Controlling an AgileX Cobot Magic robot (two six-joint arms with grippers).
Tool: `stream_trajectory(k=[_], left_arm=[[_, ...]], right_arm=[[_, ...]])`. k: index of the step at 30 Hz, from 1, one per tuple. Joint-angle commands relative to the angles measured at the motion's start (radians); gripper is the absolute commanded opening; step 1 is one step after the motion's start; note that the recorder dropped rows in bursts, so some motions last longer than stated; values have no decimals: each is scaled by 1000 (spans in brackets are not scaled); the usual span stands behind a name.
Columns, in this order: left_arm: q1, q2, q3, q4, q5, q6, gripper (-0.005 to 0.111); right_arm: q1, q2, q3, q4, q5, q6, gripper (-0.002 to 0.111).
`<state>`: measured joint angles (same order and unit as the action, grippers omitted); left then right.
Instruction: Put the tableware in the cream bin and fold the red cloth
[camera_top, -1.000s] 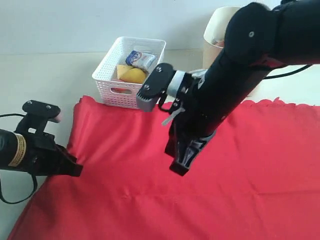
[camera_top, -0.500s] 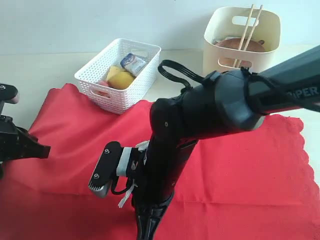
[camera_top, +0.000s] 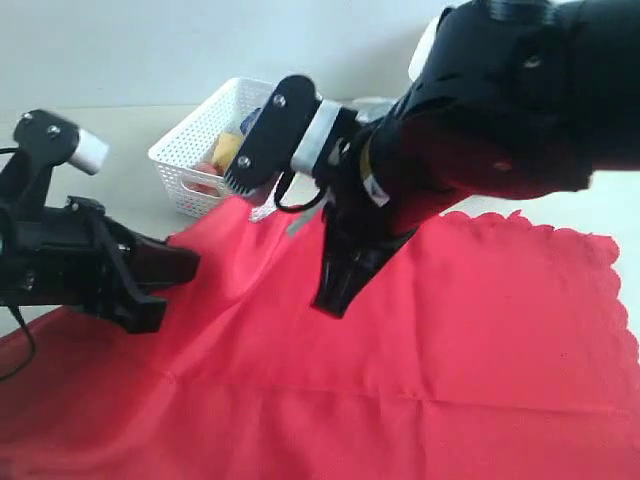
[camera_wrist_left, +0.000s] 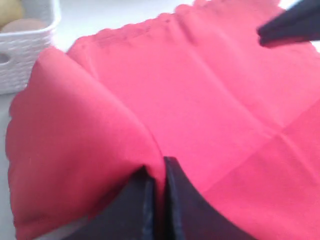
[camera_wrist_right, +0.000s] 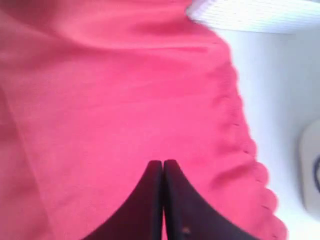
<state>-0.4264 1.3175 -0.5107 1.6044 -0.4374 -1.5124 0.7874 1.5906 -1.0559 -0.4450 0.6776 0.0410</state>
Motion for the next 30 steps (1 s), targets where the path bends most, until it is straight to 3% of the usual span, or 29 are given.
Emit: stream_trajectory(k=[1,8,12,21,30], left_arm=[[-155,-15,-81,64,-29,-103,0],[-459,26,-221,111,142,-203,0],[-564,139,-320,113,202,-222,0],[-655,436,-588,113,195,-247,0],[-660,601,-809,115,300,-311,0]], right_arm=[[-5,-96,2,-202,92,157,0],[-5,-216,2,-468,260,310,0],[-5,-281,2,-560,325,329,0],[-5,-393,2,-787,477,437,0],[-5,-441,2,-786,476,433,0]])
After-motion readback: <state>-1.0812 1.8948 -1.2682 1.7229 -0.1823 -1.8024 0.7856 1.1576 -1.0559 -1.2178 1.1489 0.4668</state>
